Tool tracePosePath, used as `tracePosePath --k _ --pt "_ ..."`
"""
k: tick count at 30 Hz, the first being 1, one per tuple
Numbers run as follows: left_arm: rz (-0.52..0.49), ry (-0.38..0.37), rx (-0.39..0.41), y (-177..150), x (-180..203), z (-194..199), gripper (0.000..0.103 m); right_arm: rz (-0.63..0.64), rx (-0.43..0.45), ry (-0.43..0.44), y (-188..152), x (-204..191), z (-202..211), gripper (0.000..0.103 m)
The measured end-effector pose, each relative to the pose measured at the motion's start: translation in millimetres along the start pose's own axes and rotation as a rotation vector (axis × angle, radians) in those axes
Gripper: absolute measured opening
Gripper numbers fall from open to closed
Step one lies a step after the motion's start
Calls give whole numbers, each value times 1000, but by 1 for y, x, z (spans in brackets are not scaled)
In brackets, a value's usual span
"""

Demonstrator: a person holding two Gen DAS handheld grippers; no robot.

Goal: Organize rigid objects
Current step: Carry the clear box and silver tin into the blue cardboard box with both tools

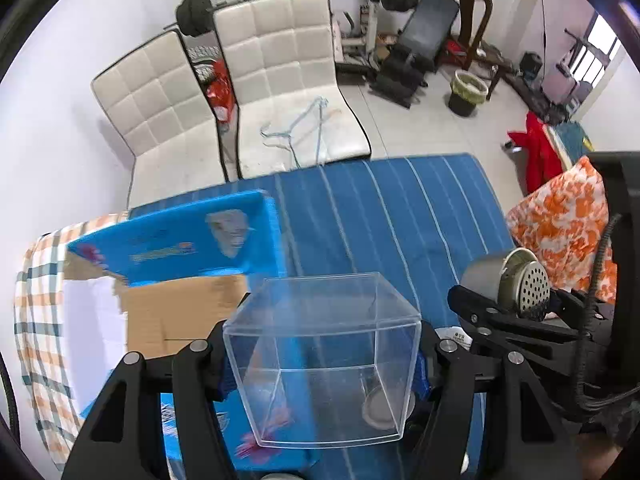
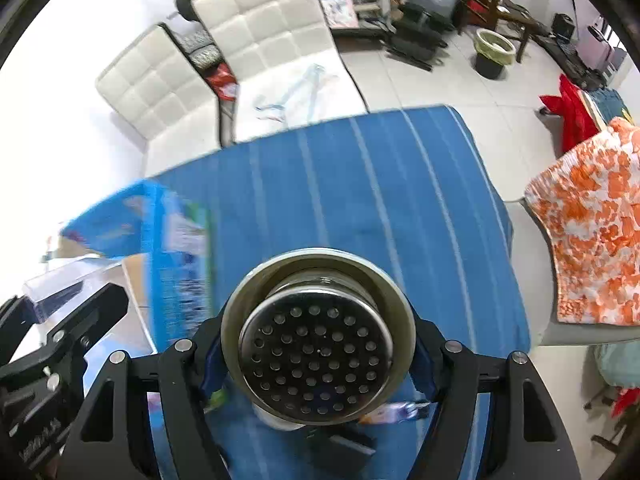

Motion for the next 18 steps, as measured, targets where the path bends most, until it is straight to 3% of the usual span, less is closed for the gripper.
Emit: tracePosePath --k 5,10,18 --pt "22 11 58 -1 -47 37 62 43 43 46 -9 -59 33 74" --pt "32 15 85 -3 -101 53 62 61 59 67 -15 -121 41 74" --pt "109 -7 17 -13 -194 18 62 69 5 91 -10 -207 -7 74"
Point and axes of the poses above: each gripper's, at about its wrist camera, not at the fingertips, and z roughly against the way its jaws point, x to its right, y to its top, the point moved 10 cm from there along -z, roughly the way its jaws point, and after that the axes turned 3 degrees about y, right-handed, at the moved point
